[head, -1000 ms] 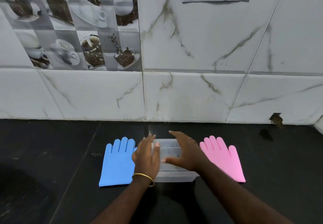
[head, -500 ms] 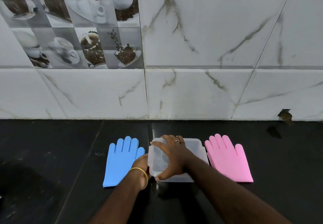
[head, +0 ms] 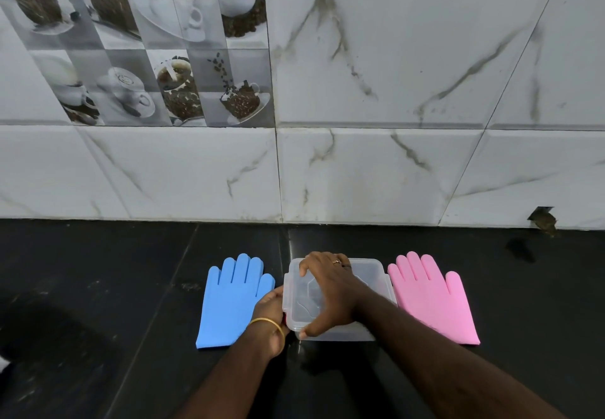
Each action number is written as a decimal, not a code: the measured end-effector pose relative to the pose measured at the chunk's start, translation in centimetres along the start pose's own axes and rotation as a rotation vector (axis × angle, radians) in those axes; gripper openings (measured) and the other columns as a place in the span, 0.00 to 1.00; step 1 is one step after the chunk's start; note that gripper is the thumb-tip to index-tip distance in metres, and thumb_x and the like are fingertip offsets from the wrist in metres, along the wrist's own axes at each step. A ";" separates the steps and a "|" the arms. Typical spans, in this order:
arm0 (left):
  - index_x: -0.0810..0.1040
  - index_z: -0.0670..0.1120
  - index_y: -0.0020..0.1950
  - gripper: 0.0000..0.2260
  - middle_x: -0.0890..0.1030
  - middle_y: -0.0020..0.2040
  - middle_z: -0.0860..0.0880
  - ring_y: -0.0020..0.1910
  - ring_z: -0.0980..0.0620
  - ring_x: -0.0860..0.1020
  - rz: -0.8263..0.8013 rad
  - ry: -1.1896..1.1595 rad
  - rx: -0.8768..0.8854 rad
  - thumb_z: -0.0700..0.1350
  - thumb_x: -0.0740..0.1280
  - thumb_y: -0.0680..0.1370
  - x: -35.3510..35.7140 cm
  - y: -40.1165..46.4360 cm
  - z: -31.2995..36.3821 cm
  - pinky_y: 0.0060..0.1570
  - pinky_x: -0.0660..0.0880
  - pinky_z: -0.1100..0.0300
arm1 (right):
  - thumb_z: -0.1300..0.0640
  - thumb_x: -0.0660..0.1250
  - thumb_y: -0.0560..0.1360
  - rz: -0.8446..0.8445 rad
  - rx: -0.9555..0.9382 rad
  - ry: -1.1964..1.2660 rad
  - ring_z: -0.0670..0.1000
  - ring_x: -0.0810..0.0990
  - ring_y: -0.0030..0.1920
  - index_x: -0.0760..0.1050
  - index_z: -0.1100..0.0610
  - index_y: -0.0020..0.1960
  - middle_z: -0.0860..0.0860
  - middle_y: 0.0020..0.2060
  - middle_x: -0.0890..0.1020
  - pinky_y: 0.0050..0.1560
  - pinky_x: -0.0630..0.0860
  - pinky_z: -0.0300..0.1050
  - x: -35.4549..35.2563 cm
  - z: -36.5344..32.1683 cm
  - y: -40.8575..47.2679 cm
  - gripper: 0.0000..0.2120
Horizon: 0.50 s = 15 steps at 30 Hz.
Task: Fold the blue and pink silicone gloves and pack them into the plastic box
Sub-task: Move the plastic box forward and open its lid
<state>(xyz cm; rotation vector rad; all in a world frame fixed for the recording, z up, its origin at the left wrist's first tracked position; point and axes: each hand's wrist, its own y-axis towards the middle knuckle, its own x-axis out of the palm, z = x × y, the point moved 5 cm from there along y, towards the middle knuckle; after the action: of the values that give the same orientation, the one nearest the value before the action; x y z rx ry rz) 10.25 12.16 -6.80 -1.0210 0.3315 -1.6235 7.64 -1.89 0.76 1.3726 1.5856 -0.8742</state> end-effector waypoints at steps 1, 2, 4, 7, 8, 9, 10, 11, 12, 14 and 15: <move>0.75 0.44 0.65 0.12 0.83 0.50 0.42 0.48 0.44 0.80 0.010 0.086 0.039 0.44 0.60 0.83 0.2 -0.4 0.3 0.41 0.79 0.54 | 0.24 0.71 0.52 -0.002 0.001 0.001 0.46 0.66 0.61 0.59 0.38 0.60 0.41 0.61 0.66 0.67 0.60 0.51 0.1 0.1 0.0 0.43; 0.75 0.45 0.65 0.12 0.83 0.50 0.43 0.48 0.44 0.80 0.010 0.122 0.060 0.44 0.59 0.83 0.1 -0.4 0.3 0.38 0.80 0.55 | 0.24 0.71 0.52 -0.004 0.003 0.001 0.46 0.66 0.60 0.59 0.38 0.60 0.40 0.61 0.66 0.66 0.60 0.51 0.1 0.2 0.0 0.43; 0.76 0.50 0.63 0.11 0.85 0.53 0.44 0.51 0.43 0.81 -0.003 0.125 0.040 0.49 0.60 0.83 0.3 -1.0 0.3 0.34 0.81 0.59 | 0.23 0.71 0.51 0.001 0.003 0.000 0.46 0.65 0.60 0.59 0.38 0.59 0.39 0.61 0.66 0.66 0.60 0.50 0.2 0.3 0.1 0.43; 0.76 0.52 0.62 0.11 0.85 0.53 0.45 0.52 0.42 0.82 0.027 0.189 0.069 0.50 0.61 0.82 0.1 -1.5 0.6 0.33 0.81 0.59 | 0.23 0.70 0.51 0.001 0.001 -0.003 0.44 0.65 0.59 0.59 0.37 0.57 0.38 0.60 0.65 0.64 0.61 0.50 0.3 0.4 0.1 0.41; 0.76 0.52 0.63 0.11 0.85 0.54 0.45 0.53 0.43 0.82 0.017 0.224 0.075 0.50 0.61 0.82 0.1 -1.4 0.5 0.35 0.81 0.59 | 0.23 0.70 0.51 -0.004 0.002 -0.003 0.44 0.65 0.59 0.59 0.36 0.56 0.38 0.60 0.65 0.64 0.61 0.50 0.3 0.5 0.1 0.41; 0.76 0.51 0.63 0.11 0.84 0.55 0.44 0.53 0.43 0.82 0.001 0.247 0.084 0.50 0.61 0.82 0.2 -1.5 0.5 0.37 0.82 0.58 | 0.22 0.70 0.51 -0.004 0.002 -0.005 0.44 0.65 0.59 0.59 0.36 0.56 0.39 0.60 0.65 0.64 0.61 0.50 0.3 0.5 0.1 0.40; 0.76 0.51 0.64 0.11 0.84 0.56 0.43 0.53 0.43 0.82 -0.002 0.265 0.096 0.49 0.61 0.82 0.3 -1.5 0.5 0.40 0.83 0.57 | 0.22 0.70 0.51 -0.003 0.003 -0.007 0.44 0.65 0.59 0.59 0.36 0.55 0.39 0.60 0.65 0.64 0.61 0.50 0.3 0.5 0.0 0.40; 0.76 0.50 0.63 0.11 0.83 0.57 0.42 0.52 0.44 0.82 -0.006 0.270 0.113 0.47 0.60 0.83 0.4 -1.6 0.4 0.45 0.83 0.55 | 0.22 0.70 0.51 -0.004 0.006 -0.008 0.45 0.65 0.59 0.59 0.36 0.55 0.39 0.60 0.66 0.64 0.61 0.50 0.3 0.5 0.0 0.40; 0.77 0.47 0.63 0.11 0.81 0.60 0.39 0.50 0.45 0.81 0.006 0.265 0.135 0.43 0.60 0.83 0.3 -1.4 0.4 0.52 0.81 0.51 | 0.23 0.70 0.51 -0.007 0.010 -0.008 0.45 0.65 0.59 0.59 0.36 0.55 0.39 0.61 0.66 0.64 0.61 0.50 0.3 0.5 0.0 0.40; 0.76 0.41 0.63 0.13 0.77 0.64 0.34 0.46 0.47 0.79 0.030 0.261 0.177 0.36 0.59 0.81 0.1 -1.0 0.6 0.63 0.73 0.44 | 0.23 0.70 0.51 -0.007 0.012 -0.007 0.45 0.65 0.59 0.59 0.36 0.55 0.40 0.61 0.66 0.65 0.62 0.50 0.2 0.4 -0.1 0.39; 0.76 0.41 0.63 0.13 0.77 0.64 0.34 0.46 0.47 0.78 0.038 0.249 0.179 0.36 0.59 0.81 0.1 -0.9 0.6 0.63 0.73 0.43 | 0.23 0.70 0.51 -0.005 0.015 -0.005 0.45 0.65 0.60 0.59 0.36 0.55 0.40 0.61 0.66 0.65 0.62 0.51 0.2 0.4 -0.1 0.39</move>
<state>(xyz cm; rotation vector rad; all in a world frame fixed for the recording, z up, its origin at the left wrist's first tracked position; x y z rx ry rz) 10.14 12.55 -5.75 -0.6752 0.3622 -1.7161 7.56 -2.22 0.42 1.3763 1.5823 -0.8936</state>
